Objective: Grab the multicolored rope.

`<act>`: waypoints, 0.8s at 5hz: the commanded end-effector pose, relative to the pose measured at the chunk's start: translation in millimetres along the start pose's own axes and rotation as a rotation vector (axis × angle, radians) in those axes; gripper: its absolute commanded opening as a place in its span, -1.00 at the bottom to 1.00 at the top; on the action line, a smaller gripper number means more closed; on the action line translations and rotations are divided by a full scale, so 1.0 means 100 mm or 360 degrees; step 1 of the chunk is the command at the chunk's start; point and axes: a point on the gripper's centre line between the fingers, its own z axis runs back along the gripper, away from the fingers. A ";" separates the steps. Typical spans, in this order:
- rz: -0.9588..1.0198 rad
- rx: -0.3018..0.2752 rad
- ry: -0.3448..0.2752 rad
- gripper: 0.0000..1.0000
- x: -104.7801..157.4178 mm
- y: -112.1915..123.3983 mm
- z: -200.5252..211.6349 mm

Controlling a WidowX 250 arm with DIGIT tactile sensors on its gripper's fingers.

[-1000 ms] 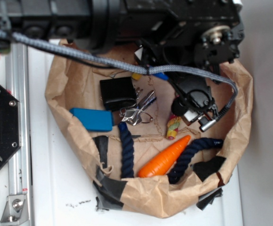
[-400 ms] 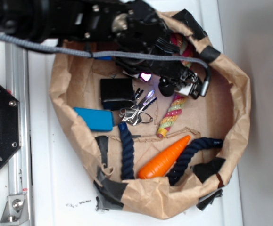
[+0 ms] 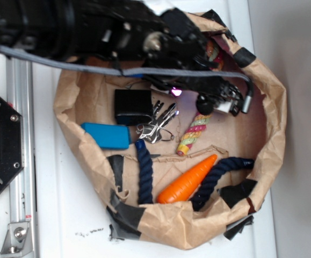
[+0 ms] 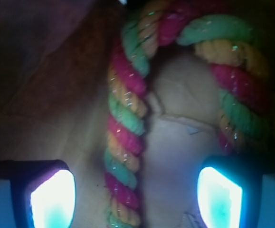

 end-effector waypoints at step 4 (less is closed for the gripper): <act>-0.0303 0.0641 0.0168 -1.00 -0.23 0.03 -0.35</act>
